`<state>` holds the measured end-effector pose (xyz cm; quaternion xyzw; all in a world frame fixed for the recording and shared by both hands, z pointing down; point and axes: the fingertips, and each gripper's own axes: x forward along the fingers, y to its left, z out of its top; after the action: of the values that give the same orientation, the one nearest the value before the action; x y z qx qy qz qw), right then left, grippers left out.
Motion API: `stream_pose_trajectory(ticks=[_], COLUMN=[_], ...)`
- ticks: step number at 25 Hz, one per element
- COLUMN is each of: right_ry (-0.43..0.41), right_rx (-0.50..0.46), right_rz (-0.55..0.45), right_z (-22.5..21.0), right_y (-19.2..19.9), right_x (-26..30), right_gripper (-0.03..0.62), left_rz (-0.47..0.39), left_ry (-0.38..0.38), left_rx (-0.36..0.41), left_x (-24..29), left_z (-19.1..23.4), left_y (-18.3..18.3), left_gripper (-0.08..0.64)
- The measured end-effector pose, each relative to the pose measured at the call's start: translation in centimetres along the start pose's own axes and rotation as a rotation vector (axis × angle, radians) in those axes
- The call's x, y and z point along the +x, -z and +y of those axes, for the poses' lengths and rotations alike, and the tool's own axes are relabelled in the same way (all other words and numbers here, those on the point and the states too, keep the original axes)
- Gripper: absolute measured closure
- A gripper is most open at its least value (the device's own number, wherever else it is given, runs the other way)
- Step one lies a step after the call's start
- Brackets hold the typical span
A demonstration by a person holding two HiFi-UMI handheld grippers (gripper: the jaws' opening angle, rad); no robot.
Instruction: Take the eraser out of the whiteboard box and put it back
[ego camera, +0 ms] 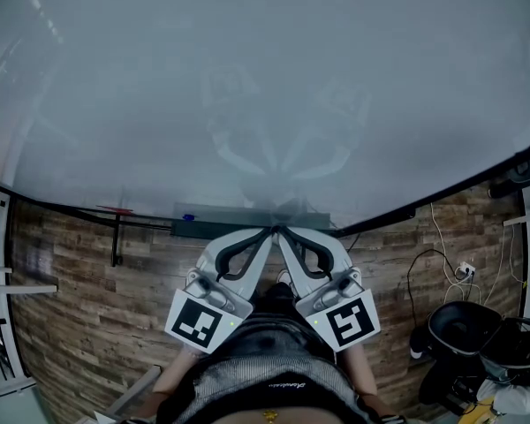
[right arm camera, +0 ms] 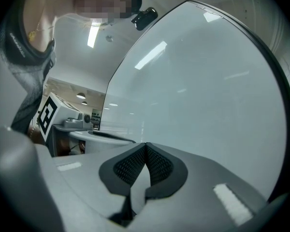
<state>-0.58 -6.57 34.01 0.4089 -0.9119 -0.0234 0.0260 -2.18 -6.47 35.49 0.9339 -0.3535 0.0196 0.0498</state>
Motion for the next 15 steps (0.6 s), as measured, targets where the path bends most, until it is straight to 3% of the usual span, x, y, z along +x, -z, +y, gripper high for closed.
stream_pose_trajectory(ticks=[15], right_ry=[-0.022], right_rx=[0.007], right_rz=[0.033], right_z=[0.37], right_y=[0.94], right_x=[0.59], right_gripper=[0.594], left_rz=[0.025], left_ry=[-0.004], left_rx=[-0.019], left_x=[0.11], left_z=[0.49], left_y=[0.86], left_gripper=[0.558])
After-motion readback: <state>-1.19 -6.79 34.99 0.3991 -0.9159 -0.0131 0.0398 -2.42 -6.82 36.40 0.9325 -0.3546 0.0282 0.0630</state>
